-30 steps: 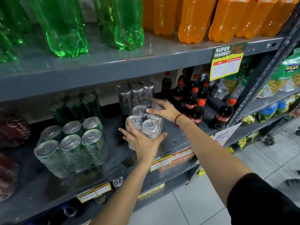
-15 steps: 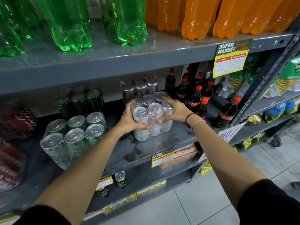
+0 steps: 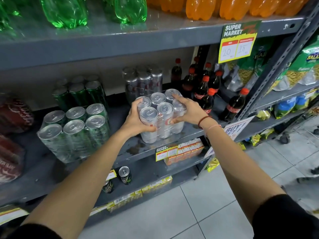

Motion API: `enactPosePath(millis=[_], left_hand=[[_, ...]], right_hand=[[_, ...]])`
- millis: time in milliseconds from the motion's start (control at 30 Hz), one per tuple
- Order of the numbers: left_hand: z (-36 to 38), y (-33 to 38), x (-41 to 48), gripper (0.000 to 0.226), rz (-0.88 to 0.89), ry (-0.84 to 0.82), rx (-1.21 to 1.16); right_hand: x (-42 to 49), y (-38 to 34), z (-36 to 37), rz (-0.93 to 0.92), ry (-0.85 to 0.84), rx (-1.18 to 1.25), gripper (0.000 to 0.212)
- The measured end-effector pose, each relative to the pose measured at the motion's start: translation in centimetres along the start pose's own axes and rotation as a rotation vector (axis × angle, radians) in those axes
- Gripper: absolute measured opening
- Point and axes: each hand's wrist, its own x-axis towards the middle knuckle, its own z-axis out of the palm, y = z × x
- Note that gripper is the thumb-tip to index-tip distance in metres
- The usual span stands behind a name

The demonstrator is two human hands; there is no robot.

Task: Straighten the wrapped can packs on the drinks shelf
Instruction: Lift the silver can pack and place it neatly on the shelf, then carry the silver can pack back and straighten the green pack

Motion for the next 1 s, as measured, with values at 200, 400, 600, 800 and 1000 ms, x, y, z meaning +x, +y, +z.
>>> enactPosePath(millis=[200,400,600,800,1000], left_hand=[[0.4,0.3,-1.0,0.109,-0.027,-0.002,-0.002],[0.7,0.3,-1.7,0.109,-0.036,-0.004,-0.004],[0.8,0.6,-1.9,0.106,-0.038,0.001,0.007],[0.4,0.6,-2.1,0.104,-0.034,-0.019,0.012],[0.0,1.0,-2.4,0.113,-0.062,-0.052,0.009]], right_hand=[[-1.2,0.2,-0.1,-0.004,0.001,0.013,0.109],[-2.3,0.4,0.1,-0.011,0.015,0.023,0.108],[-2.6,0.4,0.2,-0.001,0.021,0.015,0.108],[-2.8,0.2,0.1,-0.008,0.02,-0.004,0.107],[-3.4,-0.3,0.0,0.009,0.012,0.02,0.106]])
